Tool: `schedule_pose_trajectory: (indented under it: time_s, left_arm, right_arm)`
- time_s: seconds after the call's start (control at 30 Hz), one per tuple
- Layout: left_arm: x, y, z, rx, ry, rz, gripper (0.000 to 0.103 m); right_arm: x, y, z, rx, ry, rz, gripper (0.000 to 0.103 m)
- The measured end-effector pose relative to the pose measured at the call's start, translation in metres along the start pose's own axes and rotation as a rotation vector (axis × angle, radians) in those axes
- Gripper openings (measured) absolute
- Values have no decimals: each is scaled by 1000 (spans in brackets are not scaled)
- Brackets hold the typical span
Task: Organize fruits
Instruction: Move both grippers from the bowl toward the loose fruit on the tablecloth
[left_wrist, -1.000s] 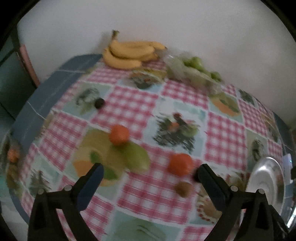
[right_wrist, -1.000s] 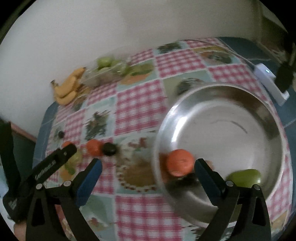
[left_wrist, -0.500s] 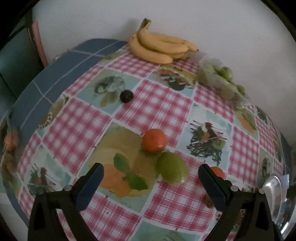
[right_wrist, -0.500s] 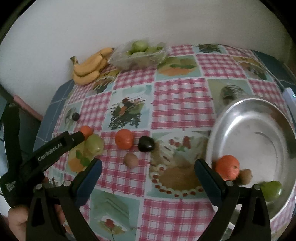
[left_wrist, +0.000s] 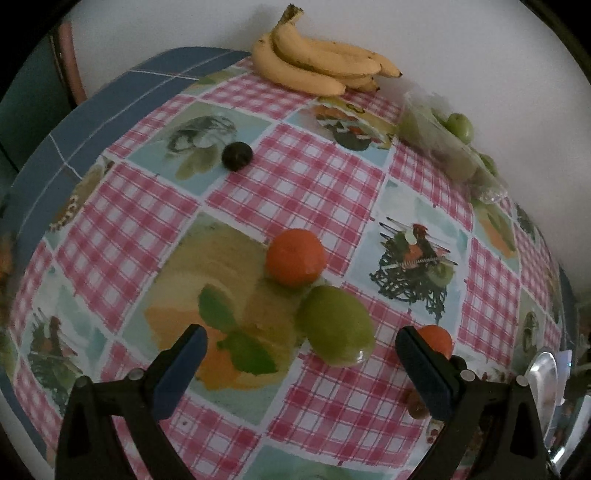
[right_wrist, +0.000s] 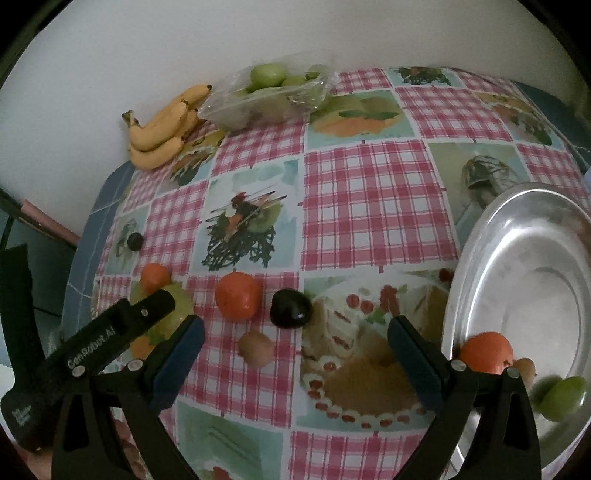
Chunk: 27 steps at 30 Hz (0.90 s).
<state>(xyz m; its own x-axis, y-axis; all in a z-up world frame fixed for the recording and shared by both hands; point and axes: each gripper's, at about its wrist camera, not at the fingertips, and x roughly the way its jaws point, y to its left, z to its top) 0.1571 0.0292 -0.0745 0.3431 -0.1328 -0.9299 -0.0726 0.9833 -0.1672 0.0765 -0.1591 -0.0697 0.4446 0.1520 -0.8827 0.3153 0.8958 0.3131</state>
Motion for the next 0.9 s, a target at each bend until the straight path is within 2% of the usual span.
schedule_pose_trajectory:
  time_s: [0.03,0.1,0.17,0.27,0.47,0.57,0.63,0.9]
  left_arm:
    - [2,-1,0,-3,4,-3,102]
    - [3,-3,1,-9,5,-18,102]
    - [4,-3,2,-14,3,-26,101]
    - [8,-4,4,-21,3,-47,95]
    - [15,-8,8,-23,4,-88,88]
    - [20,-11,9,-18,12,-96,82]
    - [21,-11,9,-19,14,-104,76]
    - [22,-7,9,-44,19,-138,74]
  right_arm:
    - [2,0,1,-2,0,-2,94]
    - [5,-1,2,-5,8,-1,83]
    - [8,-2,3,-5,17,5,78]
    - [15,-4,4,-2,30,9,66]
    - [23,-7,4,20,47,29,51]
    - [26,-8,5,27,52,41,49]
    - [28,-7,5,27,56,47,44]
    - [33,-3,7,22,64,54,37]
